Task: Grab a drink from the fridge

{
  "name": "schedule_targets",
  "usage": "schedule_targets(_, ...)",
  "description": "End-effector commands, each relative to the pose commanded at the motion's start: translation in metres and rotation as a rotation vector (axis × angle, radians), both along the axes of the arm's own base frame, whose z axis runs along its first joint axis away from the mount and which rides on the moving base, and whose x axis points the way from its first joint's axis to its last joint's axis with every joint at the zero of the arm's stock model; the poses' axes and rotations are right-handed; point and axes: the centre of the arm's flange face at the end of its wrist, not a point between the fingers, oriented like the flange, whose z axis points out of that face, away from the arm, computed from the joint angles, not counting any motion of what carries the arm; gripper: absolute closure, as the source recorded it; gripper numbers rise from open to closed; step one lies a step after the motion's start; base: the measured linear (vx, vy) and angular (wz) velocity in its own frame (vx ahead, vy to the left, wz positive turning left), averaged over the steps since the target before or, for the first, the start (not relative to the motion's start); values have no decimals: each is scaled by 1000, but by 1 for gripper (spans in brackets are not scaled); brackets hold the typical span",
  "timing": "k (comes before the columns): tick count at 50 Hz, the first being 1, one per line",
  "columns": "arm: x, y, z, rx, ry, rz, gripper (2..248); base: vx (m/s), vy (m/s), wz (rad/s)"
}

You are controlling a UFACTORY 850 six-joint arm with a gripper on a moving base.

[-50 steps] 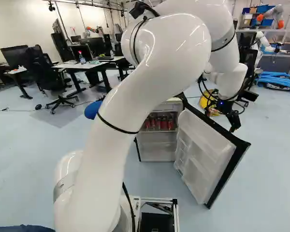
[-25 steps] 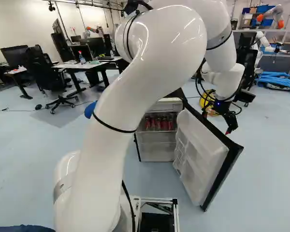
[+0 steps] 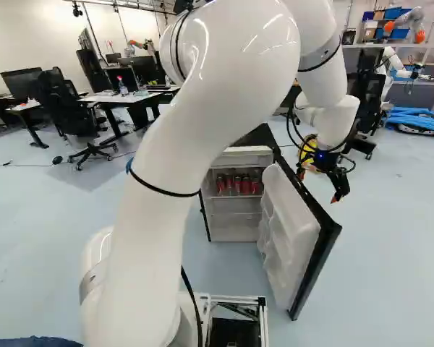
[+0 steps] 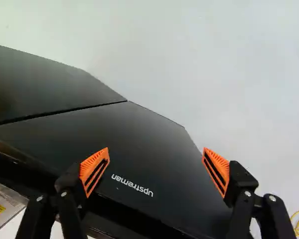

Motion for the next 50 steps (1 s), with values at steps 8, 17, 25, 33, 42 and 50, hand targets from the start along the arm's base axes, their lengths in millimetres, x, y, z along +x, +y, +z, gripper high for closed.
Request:
schedule_targets(8,-2,9,0,7,6,6,3,0,0,0)
schedule_targets(17,-5,19,0,15,13,14,3,0,0,0)
schedule_targets(25,-8,29,0,21,19,21,3,0,0,0)
schedule_targets(33,-11,39,0,28,25,28,3,0,0,0)
schedule_targets(42,-14,51,0,36,32,38,3,0,0,0)
schedule_targets(50,-17,63,0,43,39,49,3,0,0,0)
